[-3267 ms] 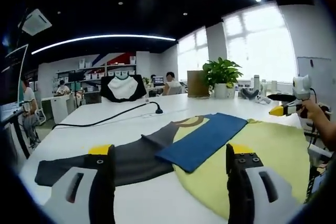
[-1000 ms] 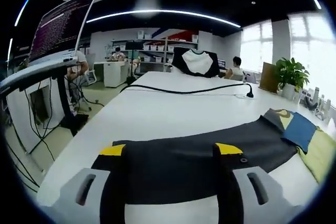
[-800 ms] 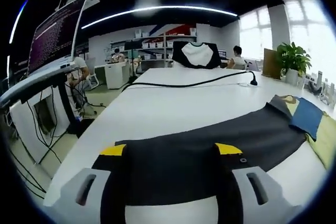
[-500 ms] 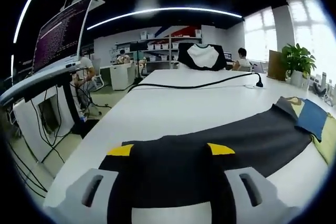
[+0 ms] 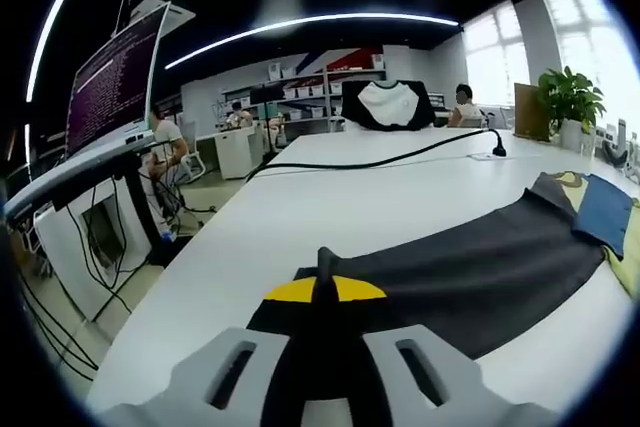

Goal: Fold the garment on the visible template until the final outline fits inside the template.

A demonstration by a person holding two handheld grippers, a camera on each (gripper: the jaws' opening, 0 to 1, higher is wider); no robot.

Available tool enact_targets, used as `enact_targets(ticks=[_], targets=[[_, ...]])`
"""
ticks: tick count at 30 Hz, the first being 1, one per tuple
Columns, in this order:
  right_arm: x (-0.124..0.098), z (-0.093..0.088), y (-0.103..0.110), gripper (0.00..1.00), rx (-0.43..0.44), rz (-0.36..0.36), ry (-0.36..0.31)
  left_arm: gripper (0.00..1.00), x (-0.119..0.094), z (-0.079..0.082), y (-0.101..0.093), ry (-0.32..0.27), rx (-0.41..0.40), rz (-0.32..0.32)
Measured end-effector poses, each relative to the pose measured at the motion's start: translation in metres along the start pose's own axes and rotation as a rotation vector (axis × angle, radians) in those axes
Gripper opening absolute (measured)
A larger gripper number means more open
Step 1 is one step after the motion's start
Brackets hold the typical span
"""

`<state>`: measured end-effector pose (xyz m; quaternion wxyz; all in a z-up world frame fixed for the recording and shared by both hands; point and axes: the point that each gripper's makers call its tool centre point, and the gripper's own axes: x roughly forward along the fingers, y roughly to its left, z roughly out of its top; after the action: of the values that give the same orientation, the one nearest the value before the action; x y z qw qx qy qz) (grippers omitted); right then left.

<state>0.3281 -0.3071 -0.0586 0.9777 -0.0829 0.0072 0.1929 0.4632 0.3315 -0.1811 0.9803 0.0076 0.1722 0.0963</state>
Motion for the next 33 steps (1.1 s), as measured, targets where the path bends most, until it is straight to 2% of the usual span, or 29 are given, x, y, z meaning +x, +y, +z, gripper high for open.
enact_targets(ticks=[1,3,6,8,11,12,13,15,18,20,23,24,27,28,33], targets=[[-0.001,0.000,-0.001,0.89,0.000,-0.002,0.001,0.03,0.000,0.000,-0.002,0.009,-0.046,-0.006],[-0.003,0.001,-0.008,0.89,0.011,-0.026,-0.005,0.03,-0.002,0.011,-0.002,-0.021,-0.029,-0.010],[-0.005,0.003,-0.013,0.89,0.020,-0.042,-0.014,0.03,-0.005,0.011,-0.007,-0.007,-0.029,-0.016],[-0.006,0.003,-0.014,0.89,0.017,-0.046,-0.012,0.03,-0.011,0.018,-0.008,-0.030,-0.034,-0.010],[-0.006,0.000,-0.013,0.89,0.020,-0.037,0.002,0.03,-0.018,0.024,-0.011,-0.032,-0.125,-0.021],[-0.006,-0.001,-0.014,0.89,0.023,-0.038,0.004,0.03,-0.020,0.029,-0.010,-0.035,-0.113,-0.015],[-0.006,-0.001,-0.016,0.89,0.028,-0.046,0.005,0.03,-0.024,0.039,-0.007,-0.063,-0.063,0.010],[-0.007,0.001,-0.018,0.89,0.037,-0.063,0.001,0.03,-0.028,0.046,-0.010,-0.078,-0.056,0.016],[-0.009,0.005,-0.016,0.88,0.034,-0.060,-0.007,0.03,-0.040,0.066,-0.032,-0.117,-0.131,-0.066],[-0.009,0.005,-0.015,0.88,0.030,-0.054,-0.006,0.03,-0.045,0.075,-0.037,-0.118,-0.123,-0.071],[-0.010,0.004,-0.017,0.88,0.035,-0.056,-0.006,0.03,-0.052,0.097,-0.058,-0.128,-0.094,-0.114],[-0.010,0.004,-0.018,0.88,0.036,-0.059,-0.006,0.03,-0.056,0.109,-0.071,-0.150,-0.103,-0.160],[-0.011,0.003,-0.020,0.88,0.034,-0.063,0.008,0.03,-0.064,0.128,-0.092,-0.165,-0.144,-0.211],[-0.013,0.005,-0.020,0.88,0.034,-0.062,-0.001,0.03,-0.066,0.137,-0.102,-0.173,-0.159,-0.246],[-0.017,0.009,-0.020,0.88,0.028,-0.059,-0.013,0.03,-0.070,0.160,-0.135,-0.186,-0.187,-0.302]])
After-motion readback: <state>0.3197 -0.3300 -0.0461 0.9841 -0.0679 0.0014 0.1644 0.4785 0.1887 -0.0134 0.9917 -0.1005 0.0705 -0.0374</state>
